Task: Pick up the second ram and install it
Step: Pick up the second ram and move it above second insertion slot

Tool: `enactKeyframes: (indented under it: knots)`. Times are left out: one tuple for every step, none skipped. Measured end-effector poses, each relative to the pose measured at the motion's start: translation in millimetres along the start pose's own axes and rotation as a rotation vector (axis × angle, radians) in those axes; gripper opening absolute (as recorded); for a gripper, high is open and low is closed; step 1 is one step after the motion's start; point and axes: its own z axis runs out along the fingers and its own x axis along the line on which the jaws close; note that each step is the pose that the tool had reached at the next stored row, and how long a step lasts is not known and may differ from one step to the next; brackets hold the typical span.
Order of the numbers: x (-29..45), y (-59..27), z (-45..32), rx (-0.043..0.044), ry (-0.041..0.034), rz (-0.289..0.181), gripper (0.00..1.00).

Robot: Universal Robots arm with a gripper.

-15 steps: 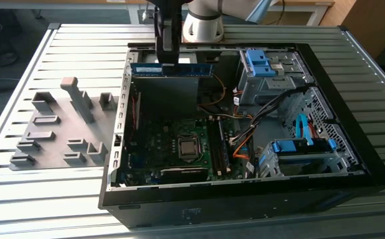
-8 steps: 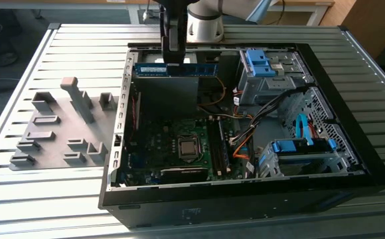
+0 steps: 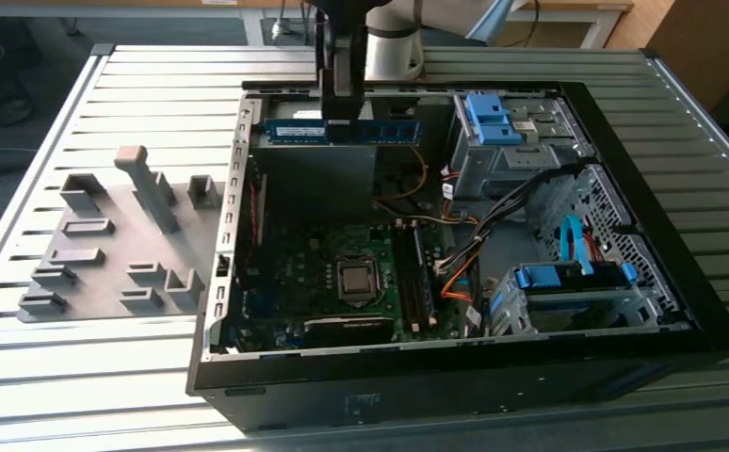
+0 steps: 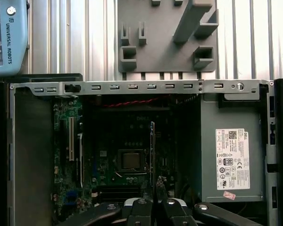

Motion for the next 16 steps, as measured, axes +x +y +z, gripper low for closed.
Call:
enactKeyframes:
  knots:
    - [0.0, -0.9, -0.1, 0.0000, 0.0001, 0.000, 0.14]
    - [-0.1, -1.9, -0.1, 0.0000, 0.0000, 0.000, 0.14]
    - [-0.1, -2.9, -0.1, 0.0000, 0.0000, 0.000, 0.14]
    - [-0.1, -3.9, -0.2, 0.0000, 0.0001, 0.000, 0.14]
    - [-0.2, -4.8, -0.2, -0.0001, 0.0001, 0.000, 0.14]
    - [-0.2, -5.8, -0.2, 0.0000, 0.0001, 0.000, 0.14]
    - [-0.2, -6.8, -0.2, 0.0000, 0.0000, 0.000, 0.14]
    - [-0.3, -7.8, -0.2, 0.0000, 0.0000, 0.000, 0.14]
    - [-0.3, -8.9, -0.3, 0.0000, 0.0001, 0.000, 0.14]
    - [-0.4, -9.9, -0.3, -0.0001, 0.0001, 0.000, 0.14]
    - [-0.4, -11.0, -0.3, 0.0000, 0.0000, 0.000, 0.14]
    - [-0.4, -12.0, -0.3, 0.0000, -0.0001, 0.000, 0.14]
    - [-0.5, -13.0, -0.4, 0.0000, 0.0000, 0.000, 0.14]
    - [-0.5, -14.1, -0.4, 0.0000, 0.0000, 0.000, 0.14]
    - [-0.5, -15.1, -0.5, 0.0000, 0.0000, 0.000, 0.14]
    - [-0.6, -16.2, -0.5, 0.0000, 0.0001, 0.000, 0.14]
